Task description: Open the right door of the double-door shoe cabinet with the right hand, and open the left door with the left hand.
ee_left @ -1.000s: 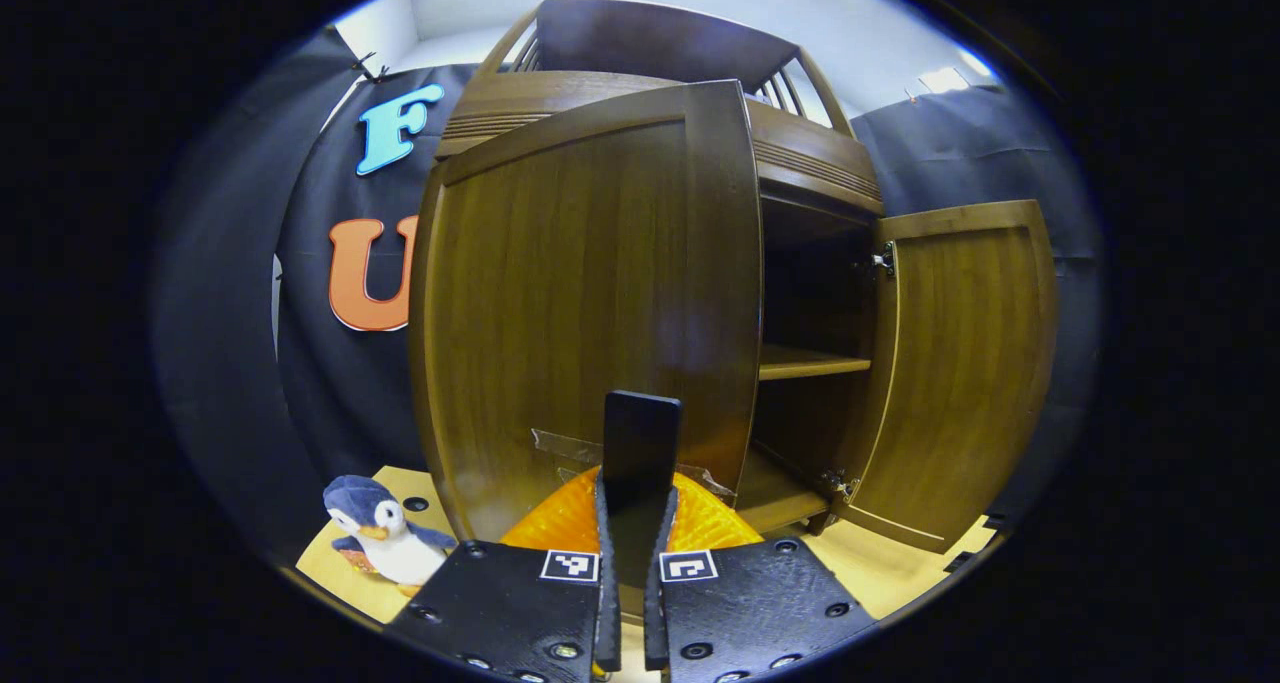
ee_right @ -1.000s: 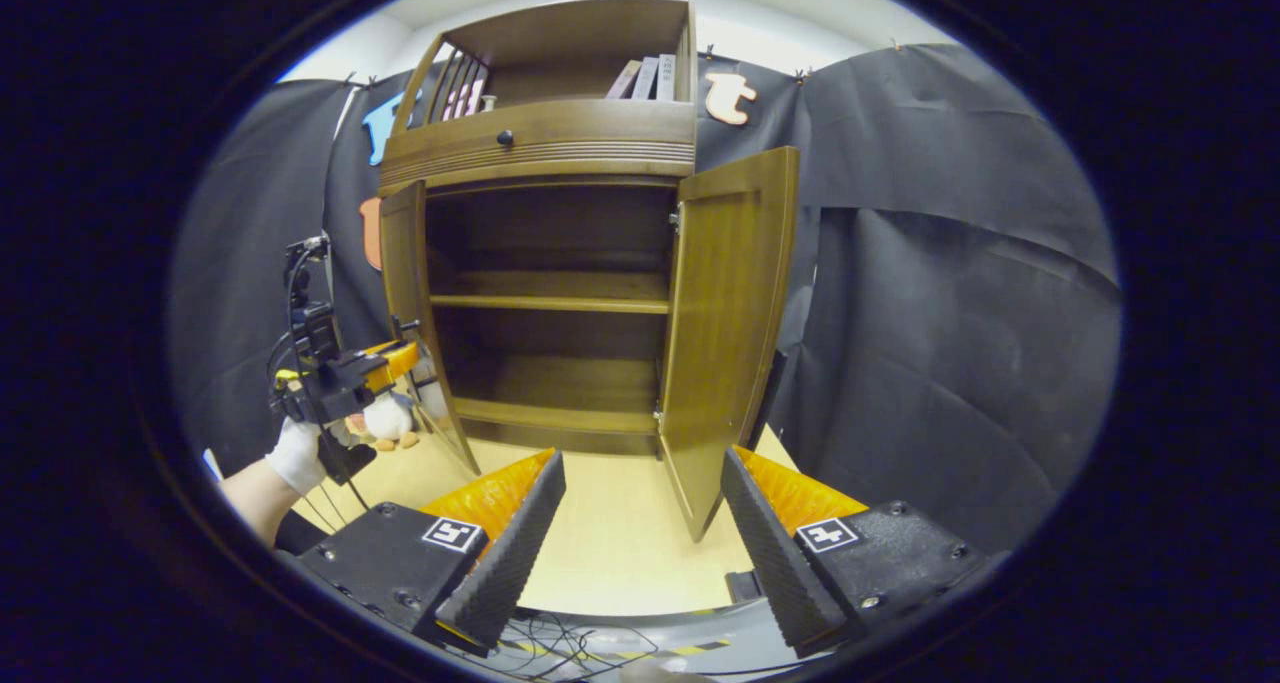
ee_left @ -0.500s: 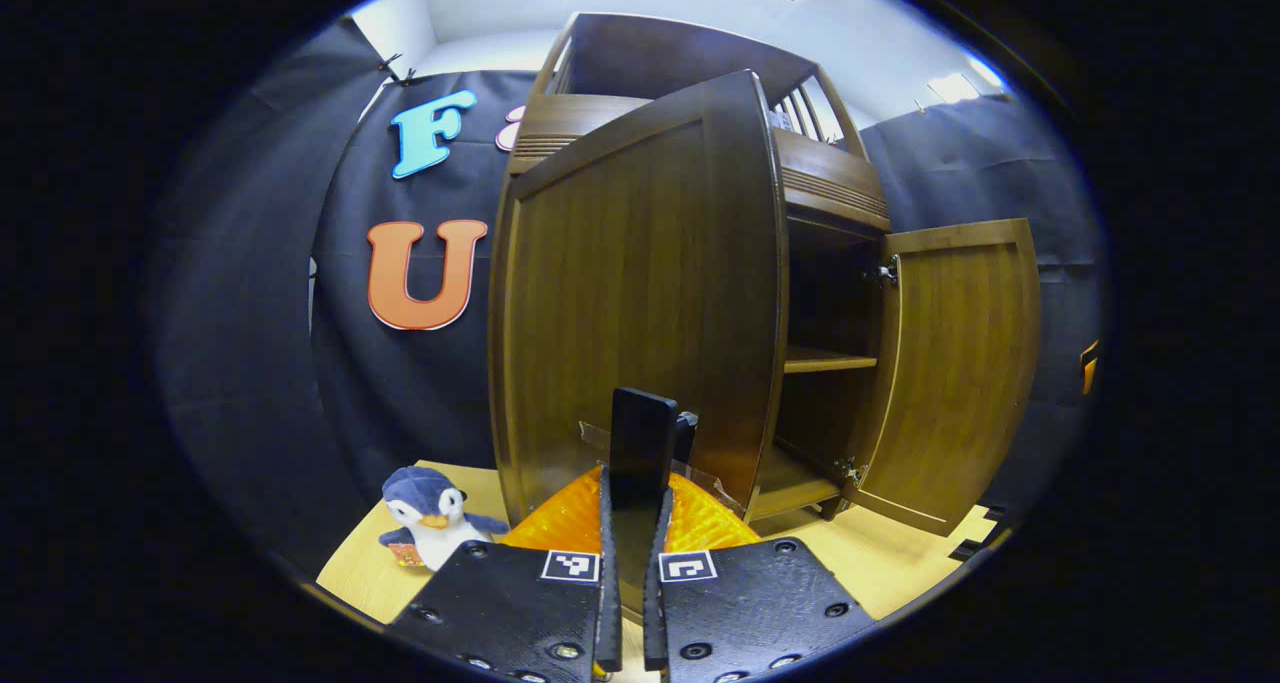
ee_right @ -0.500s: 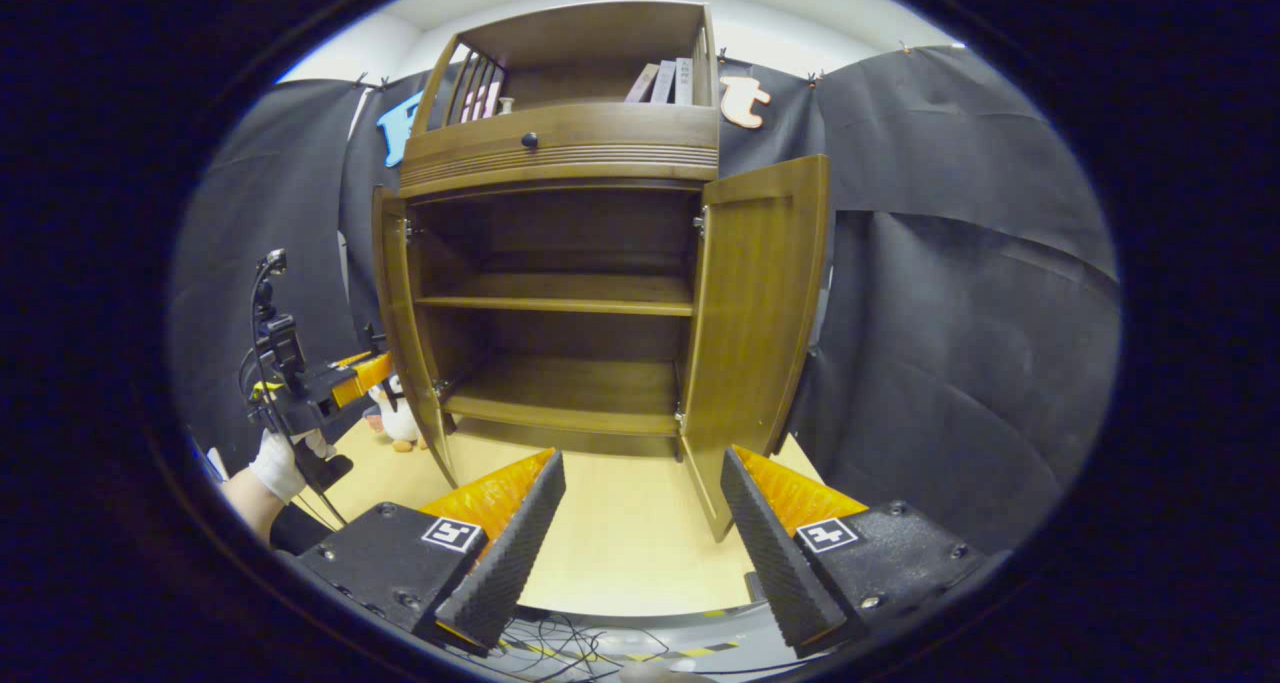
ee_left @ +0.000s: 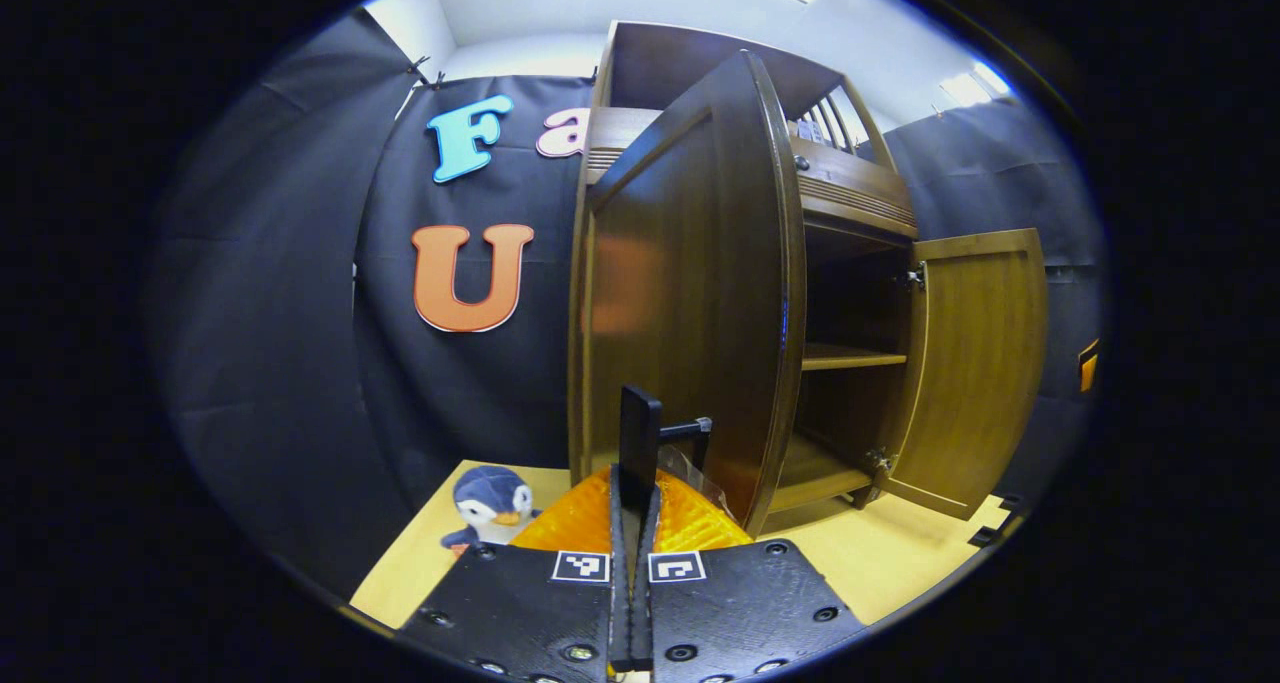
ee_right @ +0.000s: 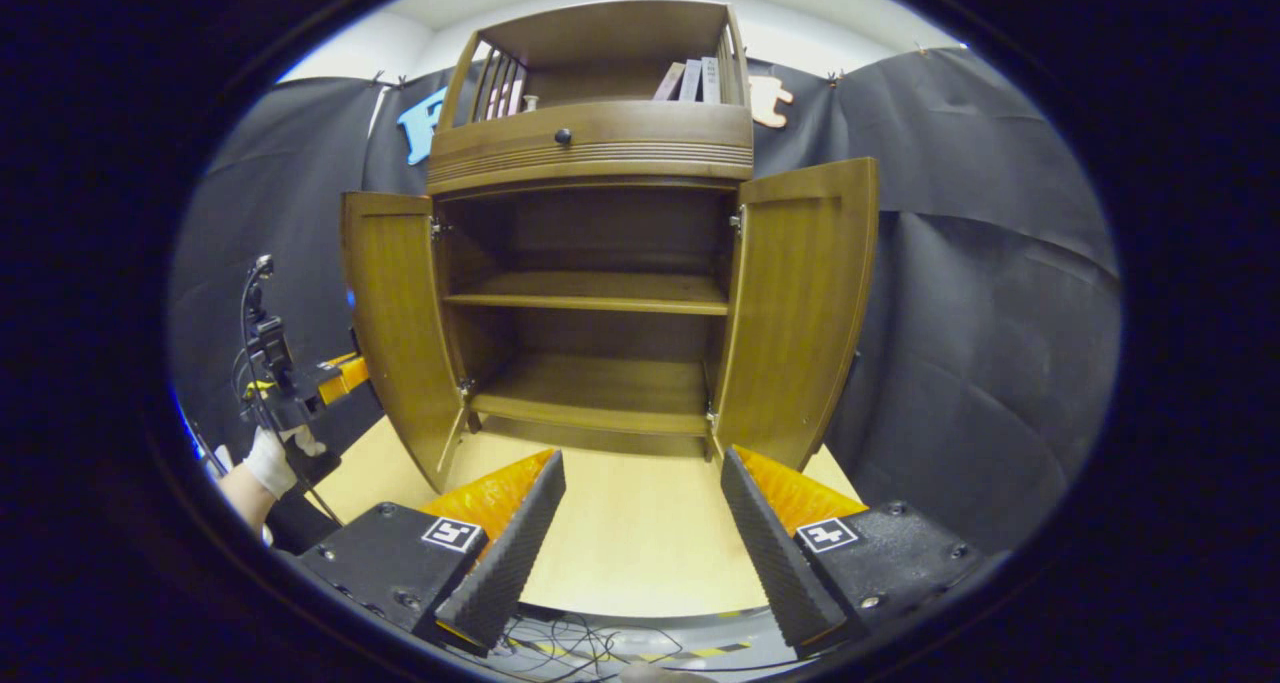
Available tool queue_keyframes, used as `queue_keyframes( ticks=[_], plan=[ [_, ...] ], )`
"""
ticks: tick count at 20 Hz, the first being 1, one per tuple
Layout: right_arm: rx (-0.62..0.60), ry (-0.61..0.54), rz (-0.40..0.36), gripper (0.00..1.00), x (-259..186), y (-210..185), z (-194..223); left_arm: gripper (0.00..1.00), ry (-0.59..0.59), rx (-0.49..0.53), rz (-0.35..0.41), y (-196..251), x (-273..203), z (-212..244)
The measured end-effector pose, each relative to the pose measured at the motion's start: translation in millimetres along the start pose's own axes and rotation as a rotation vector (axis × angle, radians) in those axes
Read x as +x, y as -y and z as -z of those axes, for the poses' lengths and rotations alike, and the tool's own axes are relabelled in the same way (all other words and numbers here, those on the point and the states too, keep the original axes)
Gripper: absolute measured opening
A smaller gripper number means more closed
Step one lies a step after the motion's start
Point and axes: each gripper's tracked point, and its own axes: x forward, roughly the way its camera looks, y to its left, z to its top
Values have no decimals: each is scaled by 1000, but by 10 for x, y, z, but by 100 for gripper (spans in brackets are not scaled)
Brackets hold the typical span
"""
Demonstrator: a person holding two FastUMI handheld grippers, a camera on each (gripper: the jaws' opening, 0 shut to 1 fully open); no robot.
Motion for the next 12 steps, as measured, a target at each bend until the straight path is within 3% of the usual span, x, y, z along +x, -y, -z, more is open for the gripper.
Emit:
queue_keyframes(
  ticks=[5,12],
  plan=[
    [-9,-6,-16,99,9,-75,20,0,5,-6,-25,-448,-25,-5],
    [-21,-17,-37,99,6,-92,26,0,15,-26,84,-718,17,-11]
  ],
)
